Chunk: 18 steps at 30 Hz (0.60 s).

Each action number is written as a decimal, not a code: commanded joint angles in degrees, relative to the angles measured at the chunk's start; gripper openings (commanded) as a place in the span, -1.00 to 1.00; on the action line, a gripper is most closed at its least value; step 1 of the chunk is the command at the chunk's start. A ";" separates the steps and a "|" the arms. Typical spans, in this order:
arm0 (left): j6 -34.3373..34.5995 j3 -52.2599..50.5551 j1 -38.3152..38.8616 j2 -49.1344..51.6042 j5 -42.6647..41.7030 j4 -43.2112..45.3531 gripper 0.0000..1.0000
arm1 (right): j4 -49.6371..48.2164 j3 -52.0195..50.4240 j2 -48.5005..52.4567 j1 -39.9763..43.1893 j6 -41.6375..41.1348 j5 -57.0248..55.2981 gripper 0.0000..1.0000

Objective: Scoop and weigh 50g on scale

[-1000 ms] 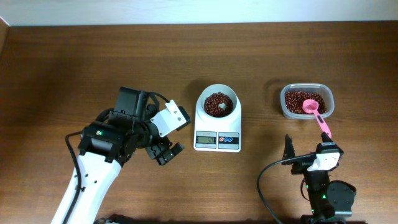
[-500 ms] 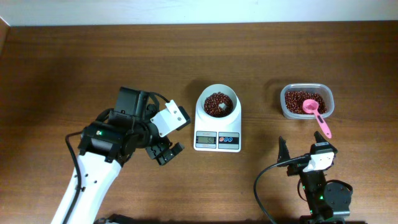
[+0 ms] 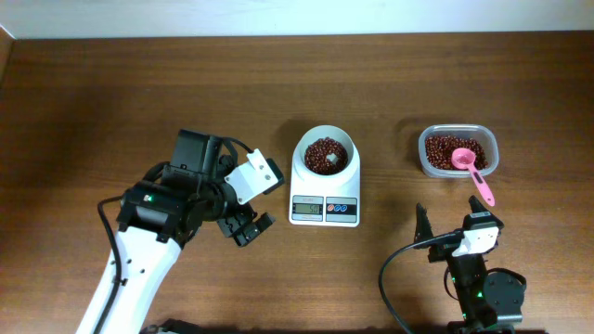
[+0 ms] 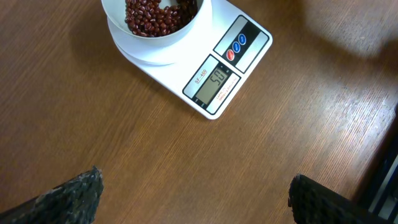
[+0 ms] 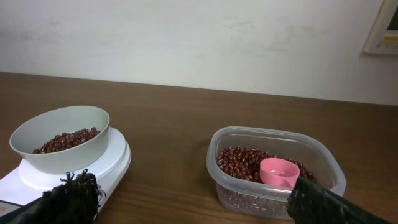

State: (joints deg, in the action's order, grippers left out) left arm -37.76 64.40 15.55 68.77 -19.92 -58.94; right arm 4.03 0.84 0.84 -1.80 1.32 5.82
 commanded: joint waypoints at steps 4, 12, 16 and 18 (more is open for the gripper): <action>-0.42 0.81 -0.33 -1.11 0.98 -7.74 0.98 | 0.02 -0.52 -0.59 0.22 -0.07 -0.33 0.97; 1.84 0.79 -0.33 -7.08 3.06 -20.24 0.98 | 0.02 -0.52 -0.59 0.22 -0.07 -0.33 0.97; 6.12 0.79 -0.33 -13.07 9.35 -20.41 0.98 | 0.02 -0.52 -0.59 0.22 -0.07 -0.33 0.97; 6.29 0.79 -0.33 -18.78 10.14 -20.44 0.98 | 0.02 -0.52 -0.59 0.22 -0.07 -0.33 0.97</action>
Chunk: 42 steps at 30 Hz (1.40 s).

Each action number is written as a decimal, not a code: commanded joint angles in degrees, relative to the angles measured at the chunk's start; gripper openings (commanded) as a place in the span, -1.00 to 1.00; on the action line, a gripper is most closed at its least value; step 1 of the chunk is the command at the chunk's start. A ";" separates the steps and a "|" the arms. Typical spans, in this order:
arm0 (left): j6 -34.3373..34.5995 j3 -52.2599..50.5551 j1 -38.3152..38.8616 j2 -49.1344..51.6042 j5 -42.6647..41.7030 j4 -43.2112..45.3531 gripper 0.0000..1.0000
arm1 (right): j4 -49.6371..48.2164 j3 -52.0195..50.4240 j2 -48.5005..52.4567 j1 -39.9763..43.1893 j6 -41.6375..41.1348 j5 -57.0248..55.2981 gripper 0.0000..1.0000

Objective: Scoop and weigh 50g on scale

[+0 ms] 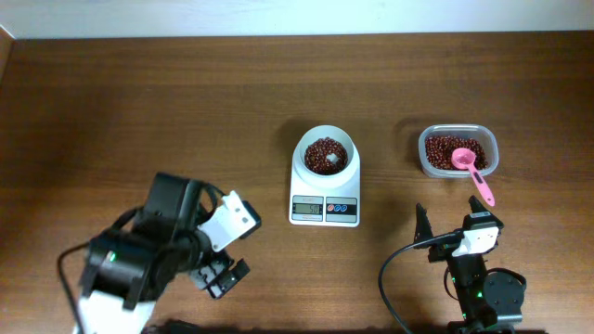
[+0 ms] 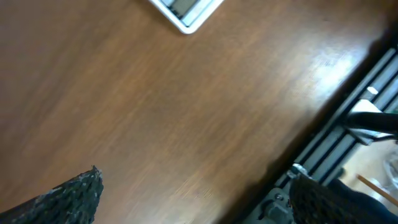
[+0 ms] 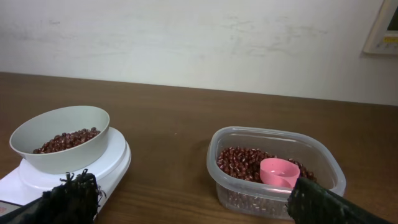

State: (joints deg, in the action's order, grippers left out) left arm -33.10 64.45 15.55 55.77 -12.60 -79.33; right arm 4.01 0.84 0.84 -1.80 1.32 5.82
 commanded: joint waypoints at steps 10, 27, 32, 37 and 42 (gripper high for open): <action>3.93 -0.13 -0.35 -25.24 5.75 -0.02 0.98 | 0.04 -0.52 -0.59 0.22 -0.07 -0.33 0.97; 19.61 -0.26 -0.33 -28.87 17.66 4.83 0.98 | 0.04 -0.52 -0.59 0.22 -0.07 -0.33 0.97; 24.94 -0.28 -0.33 -28.87 19.10 7.19 0.98 | 0.04 -0.52 -0.59 0.22 -0.07 -0.33 0.97; 24.96 -3.06 -0.33 -28.85 19.04 16.85 0.98 | 0.04 -0.52 -0.59 0.22 -0.07 -0.33 0.98; 24.92 -12.48 -0.33 -31.04 18.53 27.63 0.97 | 0.04 -0.52 -0.59 0.22 -0.07 -0.33 0.97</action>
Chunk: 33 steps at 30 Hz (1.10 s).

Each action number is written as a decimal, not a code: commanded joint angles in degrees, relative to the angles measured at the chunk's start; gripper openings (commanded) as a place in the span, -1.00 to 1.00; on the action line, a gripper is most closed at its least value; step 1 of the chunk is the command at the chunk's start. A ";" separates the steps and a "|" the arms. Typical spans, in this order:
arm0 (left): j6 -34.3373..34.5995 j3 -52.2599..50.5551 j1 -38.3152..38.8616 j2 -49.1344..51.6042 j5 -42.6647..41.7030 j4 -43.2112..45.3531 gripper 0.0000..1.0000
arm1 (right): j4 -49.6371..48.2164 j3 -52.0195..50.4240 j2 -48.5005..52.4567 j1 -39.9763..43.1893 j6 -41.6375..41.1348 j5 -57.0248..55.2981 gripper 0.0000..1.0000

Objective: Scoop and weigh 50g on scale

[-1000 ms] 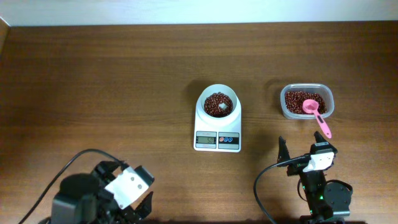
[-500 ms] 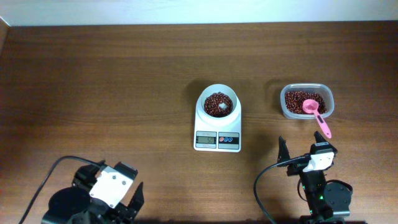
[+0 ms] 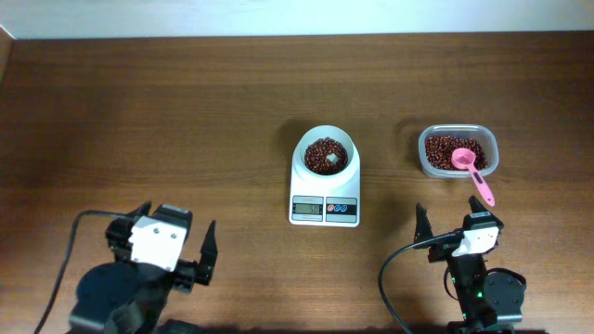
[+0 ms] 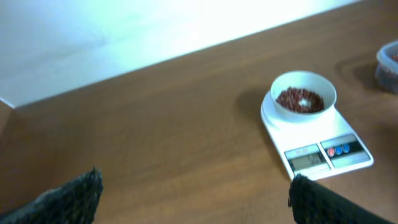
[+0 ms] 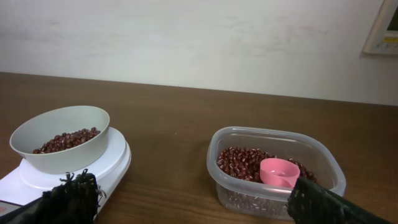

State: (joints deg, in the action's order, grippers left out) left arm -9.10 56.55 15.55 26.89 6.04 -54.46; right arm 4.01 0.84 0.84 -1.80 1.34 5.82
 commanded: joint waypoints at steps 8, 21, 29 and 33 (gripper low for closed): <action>0.92 -23.28 -0.61 -21.86 0.15 13.70 0.98 | 0.04 -0.52 -0.59 0.22 -0.09 -0.33 0.98; 0.94 -36.44 -10.95 -26.60 -2.84 25.40 0.98 | 0.04 -0.52 -0.59 0.22 -0.09 -0.33 0.97; 0.94 -46.69 -10.97 -26.60 -2.82 41.13 0.98 | 0.04 -0.52 -0.59 0.22 -0.09 -0.33 0.97; 0.92 -50.69 -10.97 -26.60 -2.82 47.23 0.98 | 0.04 -0.52 -0.59 0.22 -0.09 -0.33 0.97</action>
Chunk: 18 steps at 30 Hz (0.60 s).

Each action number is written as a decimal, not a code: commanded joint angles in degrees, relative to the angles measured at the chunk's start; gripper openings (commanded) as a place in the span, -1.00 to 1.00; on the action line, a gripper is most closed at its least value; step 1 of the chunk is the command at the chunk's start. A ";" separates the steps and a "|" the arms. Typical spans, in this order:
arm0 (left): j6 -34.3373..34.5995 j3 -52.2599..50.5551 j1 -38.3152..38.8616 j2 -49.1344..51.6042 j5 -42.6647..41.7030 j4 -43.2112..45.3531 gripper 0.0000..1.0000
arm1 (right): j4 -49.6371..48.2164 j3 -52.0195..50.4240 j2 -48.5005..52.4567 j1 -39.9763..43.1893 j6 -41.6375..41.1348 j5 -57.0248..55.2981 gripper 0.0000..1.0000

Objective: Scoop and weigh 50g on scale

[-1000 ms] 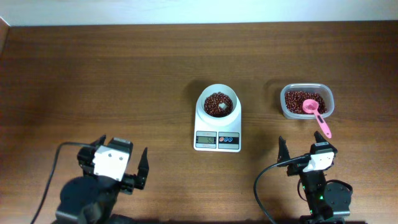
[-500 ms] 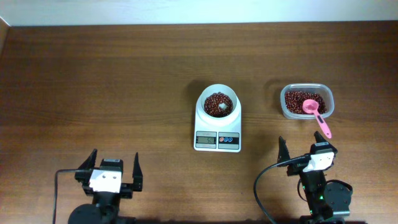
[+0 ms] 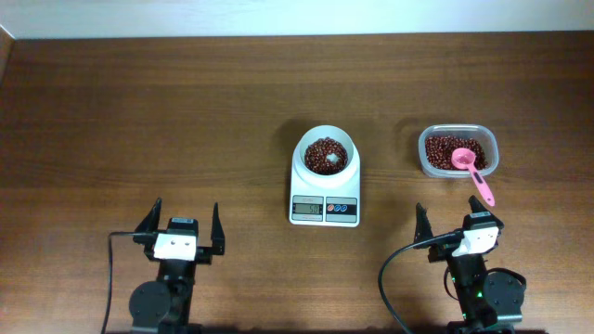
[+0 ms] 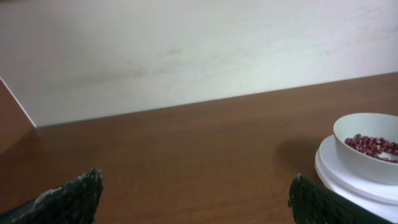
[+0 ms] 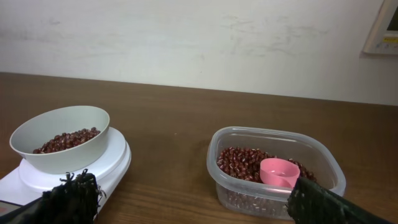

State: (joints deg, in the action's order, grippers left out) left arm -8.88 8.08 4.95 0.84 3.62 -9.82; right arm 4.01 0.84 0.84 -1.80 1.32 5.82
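Observation:
A white scale (image 3: 324, 190) stands mid-table with a white bowl (image 3: 326, 153) of red beans on it. To its right is a clear tub (image 3: 457, 151) of beans. A pink scoop (image 3: 470, 170) rests in the tub, handle over the near rim. My left gripper (image 3: 183, 223) is at the front left, open and holding nothing. My right gripper (image 3: 459, 223) is at the front right, also open and holding nothing. The left wrist view shows its gripper (image 4: 194, 178) facing bare table, the bowl (image 4: 370, 146) at far right. Beyond the right gripper (image 5: 189, 182) are the bowl (image 5: 62, 137) and scoop (image 5: 280, 172).
The table is brown wood, with a pale wall along its far edge (image 3: 297, 35). The scale's display (image 3: 307, 210) is too small to read. Black cables trail from both arm bases at the front edge.
My left arm has shifted slightly right and squared up at the front left. Its wrist camera now looks level across the table. The right arm, scoop and bowl have not moved.
My left gripper was open just left of the scale, above its display. It then stood further back toward the front left, then near the front edge, and is now parked there. The right arm stayed parked and the scoop stayed in the tub.

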 commanded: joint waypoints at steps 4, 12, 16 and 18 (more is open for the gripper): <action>0.70 -5.64 -0.85 -0.55 -0.35 7.10 0.98 | 0.04 -0.52 -0.59 0.22 -0.07 -0.33 0.97; 0.72 -7.61 -2.51 -0.55 -1.14 9.75 0.98 | 0.04 -0.52 -0.59 0.22 -0.07 -0.33 0.97; 0.72 -7.61 -2.51 -0.55 -3.45 7.54 0.98 | 0.04 -0.52 -0.59 0.22 -0.07 -0.33 0.97; 0.72 -7.61 -2.49 -0.55 -3.48 5.33 0.98 | 0.04 -0.52 -0.59 0.22 -0.07 -0.33 0.97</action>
State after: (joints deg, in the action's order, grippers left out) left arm -8.88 0.97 2.81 0.84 1.48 -2.76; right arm 4.01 0.84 0.84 -1.80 1.34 5.82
